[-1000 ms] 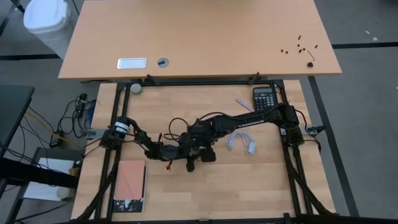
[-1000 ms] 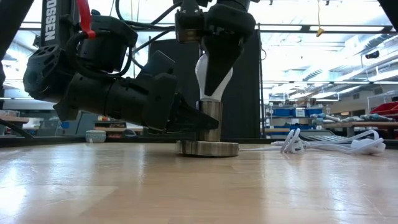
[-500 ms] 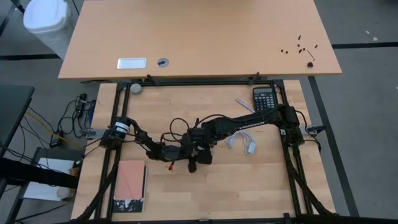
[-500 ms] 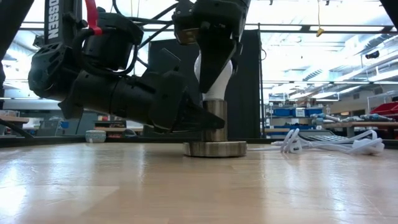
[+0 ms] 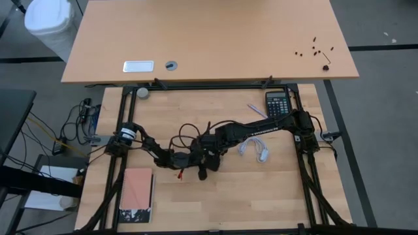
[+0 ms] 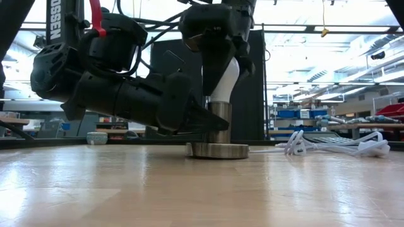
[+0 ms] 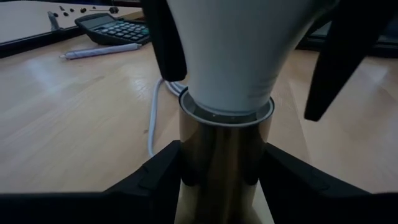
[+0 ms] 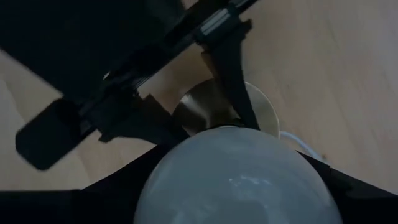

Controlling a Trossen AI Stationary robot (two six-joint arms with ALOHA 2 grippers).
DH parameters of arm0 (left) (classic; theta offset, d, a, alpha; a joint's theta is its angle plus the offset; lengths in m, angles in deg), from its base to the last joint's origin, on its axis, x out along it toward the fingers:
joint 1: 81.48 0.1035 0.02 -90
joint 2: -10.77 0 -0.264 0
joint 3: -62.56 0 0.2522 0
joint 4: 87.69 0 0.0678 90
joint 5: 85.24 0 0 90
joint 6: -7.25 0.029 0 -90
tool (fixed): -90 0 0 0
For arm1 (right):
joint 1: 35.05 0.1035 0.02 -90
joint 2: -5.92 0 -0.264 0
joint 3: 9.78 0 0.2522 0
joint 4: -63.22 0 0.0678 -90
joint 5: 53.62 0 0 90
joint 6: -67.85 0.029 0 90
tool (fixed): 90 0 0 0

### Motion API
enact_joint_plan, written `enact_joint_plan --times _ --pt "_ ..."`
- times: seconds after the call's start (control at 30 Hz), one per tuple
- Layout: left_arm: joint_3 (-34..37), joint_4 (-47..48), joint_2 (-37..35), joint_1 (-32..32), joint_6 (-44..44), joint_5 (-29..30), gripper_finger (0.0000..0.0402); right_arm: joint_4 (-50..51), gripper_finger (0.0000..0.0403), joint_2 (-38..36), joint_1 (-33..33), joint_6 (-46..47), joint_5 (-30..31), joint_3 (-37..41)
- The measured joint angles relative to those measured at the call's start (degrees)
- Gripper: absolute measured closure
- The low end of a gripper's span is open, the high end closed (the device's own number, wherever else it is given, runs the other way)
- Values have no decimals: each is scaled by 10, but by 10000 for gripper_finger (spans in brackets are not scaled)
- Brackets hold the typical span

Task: Screw lightbulb
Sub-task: Insert the lightbulb on the lamp

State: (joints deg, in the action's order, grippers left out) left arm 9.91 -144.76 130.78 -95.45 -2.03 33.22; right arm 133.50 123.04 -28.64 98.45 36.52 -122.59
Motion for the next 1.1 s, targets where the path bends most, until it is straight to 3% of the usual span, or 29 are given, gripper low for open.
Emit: enact_joint_plan --times 0.8,1.1 --pt "-1 2 0 -5 -4 11 208 -6 137 0 -23 299 -16 0" --pt "-1 9 -2 -6 -19 17 208 -20 133 0 -24 272 -29 1"
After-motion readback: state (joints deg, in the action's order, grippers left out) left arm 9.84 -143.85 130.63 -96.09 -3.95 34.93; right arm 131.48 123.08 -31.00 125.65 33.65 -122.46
